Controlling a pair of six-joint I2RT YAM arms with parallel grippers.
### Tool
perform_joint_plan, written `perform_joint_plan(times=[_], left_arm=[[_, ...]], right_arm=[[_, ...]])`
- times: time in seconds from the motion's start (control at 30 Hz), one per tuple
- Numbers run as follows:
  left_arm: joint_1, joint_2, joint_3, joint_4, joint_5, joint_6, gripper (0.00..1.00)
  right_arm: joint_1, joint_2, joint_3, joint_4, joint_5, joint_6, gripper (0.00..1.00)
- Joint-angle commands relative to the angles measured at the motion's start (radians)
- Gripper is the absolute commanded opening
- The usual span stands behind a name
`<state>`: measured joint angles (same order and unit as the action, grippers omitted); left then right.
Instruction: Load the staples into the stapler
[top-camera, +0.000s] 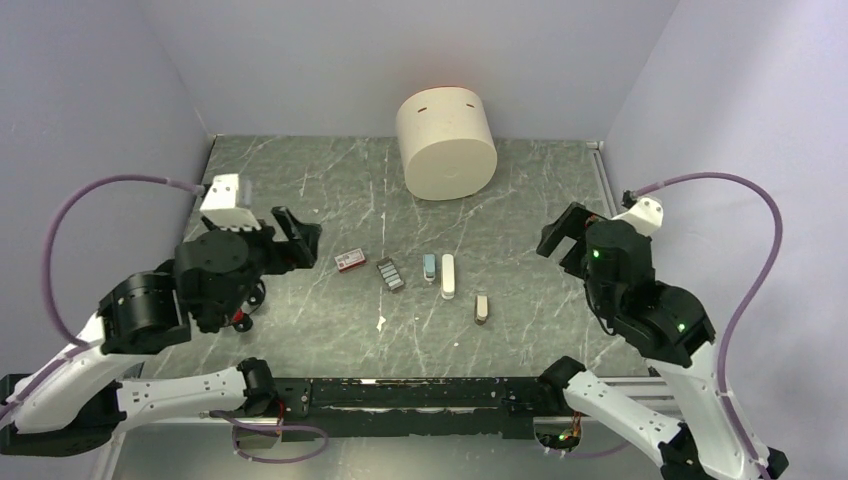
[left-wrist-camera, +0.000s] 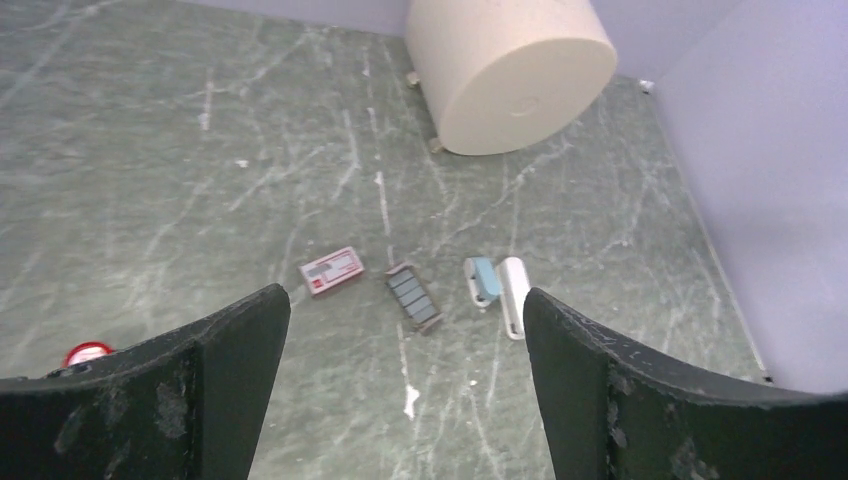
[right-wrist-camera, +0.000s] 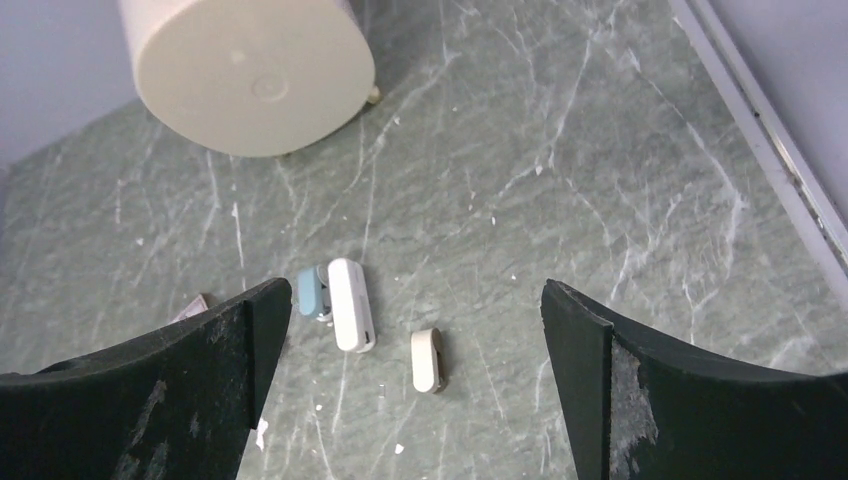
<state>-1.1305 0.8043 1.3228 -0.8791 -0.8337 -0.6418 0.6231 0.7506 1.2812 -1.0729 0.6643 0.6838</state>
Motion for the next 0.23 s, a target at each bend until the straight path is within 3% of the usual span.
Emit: perform_joint_plan(times=[0.0,0.2], left_arm=[[-0.005,-0.007,0.054,-0.209,-0.099,-0.009,0.91],[-0.005,-0.071,0.022,-0.181,-0.1,0.01,0.92]], right_arm=[[-0.002,-0.005,0.04,-0.004,0.019,-0.048,1.0],[-0.001,0.001,0.048,0.026,-0.011,-0.091,1.0]])
